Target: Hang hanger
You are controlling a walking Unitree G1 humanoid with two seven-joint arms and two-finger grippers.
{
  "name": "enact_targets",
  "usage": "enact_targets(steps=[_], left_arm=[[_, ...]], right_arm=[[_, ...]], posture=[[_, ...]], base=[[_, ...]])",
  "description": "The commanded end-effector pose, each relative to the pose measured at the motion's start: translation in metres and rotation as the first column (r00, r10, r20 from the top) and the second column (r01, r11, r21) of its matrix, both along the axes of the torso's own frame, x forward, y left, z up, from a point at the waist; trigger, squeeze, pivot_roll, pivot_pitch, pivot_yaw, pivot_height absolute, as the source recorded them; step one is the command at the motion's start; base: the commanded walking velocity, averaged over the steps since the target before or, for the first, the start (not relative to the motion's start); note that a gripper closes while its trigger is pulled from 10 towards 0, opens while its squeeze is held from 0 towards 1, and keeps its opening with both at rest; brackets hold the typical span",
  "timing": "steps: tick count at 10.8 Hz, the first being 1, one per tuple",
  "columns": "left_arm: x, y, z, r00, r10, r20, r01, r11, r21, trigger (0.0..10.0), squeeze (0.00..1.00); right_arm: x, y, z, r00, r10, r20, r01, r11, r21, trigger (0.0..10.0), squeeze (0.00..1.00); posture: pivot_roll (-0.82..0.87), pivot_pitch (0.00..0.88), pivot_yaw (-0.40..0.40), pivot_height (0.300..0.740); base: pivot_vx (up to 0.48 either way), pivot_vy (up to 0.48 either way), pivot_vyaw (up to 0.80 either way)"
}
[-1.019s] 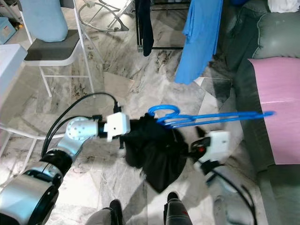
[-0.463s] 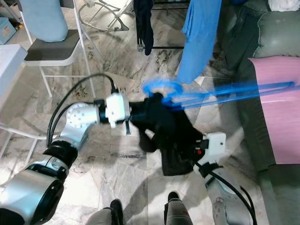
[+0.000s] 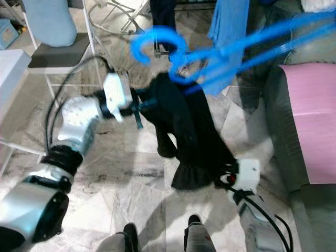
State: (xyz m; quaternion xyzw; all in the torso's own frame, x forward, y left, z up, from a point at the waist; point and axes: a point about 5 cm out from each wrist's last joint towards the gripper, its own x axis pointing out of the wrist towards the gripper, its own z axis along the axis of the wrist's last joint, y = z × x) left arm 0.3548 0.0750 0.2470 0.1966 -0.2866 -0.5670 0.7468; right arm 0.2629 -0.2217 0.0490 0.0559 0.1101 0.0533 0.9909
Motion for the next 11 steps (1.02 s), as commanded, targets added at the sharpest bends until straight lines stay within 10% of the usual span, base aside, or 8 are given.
enact_targets(steps=[1, 8, 9, 11], left_arm=[[0.001, 0.008, 0.026, 0.997, 0.019, 0.079, -0.014, 0.998, -0.067, 0.0, 0.0], [0.003, 0.012, 0.037, 0.993, 0.057, 0.101, -0.046, 0.993, -0.111, 0.0, 0.0], [0.003, 0.013, 0.036, 0.993, 0.062, 0.099, -0.051, 0.992, -0.112, 0.0, 0.0], [0.005, 0.02, 0.024, 0.994, 0.094, 0.06, -0.088, 0.991, -0.098, 0.0, 0.0]], right_arm=[[-0.01, -0.003, -0.019, 0.996, -0.03, -0.081, 0.029, 0.999, -0.018, 10.0, 0.0], [-0.02, -0.028, -0.046, 0.964, -0.175, -0.202, 0.157, 0.982, -0.104, 10.0, 0.0], [-0.022, -0.029, -0.048, 0.96, -0.191, -0.205, 0.18, 0.981, -0.074, 0.0, 0.0], [-0.028, -0.054, -0.048, 0.926, -0.309, -0.217, 0.298, 0.951, -0.082, 0.0, 0.0]], posture=[[-0.22, 0.288, 0.118, 0.74], [-0.22, 0.283, 0.116, 0.74], [-0.22, 0.284, 0.119, 0.74], [-0.23, 0.287, 0.118, 0.74]], base=[[0.0, 0.0, 0.0], [0.0, 0.0, 0.0], [0.0, 0.0, 0.0], [0.0, 0.0, 0.0]])
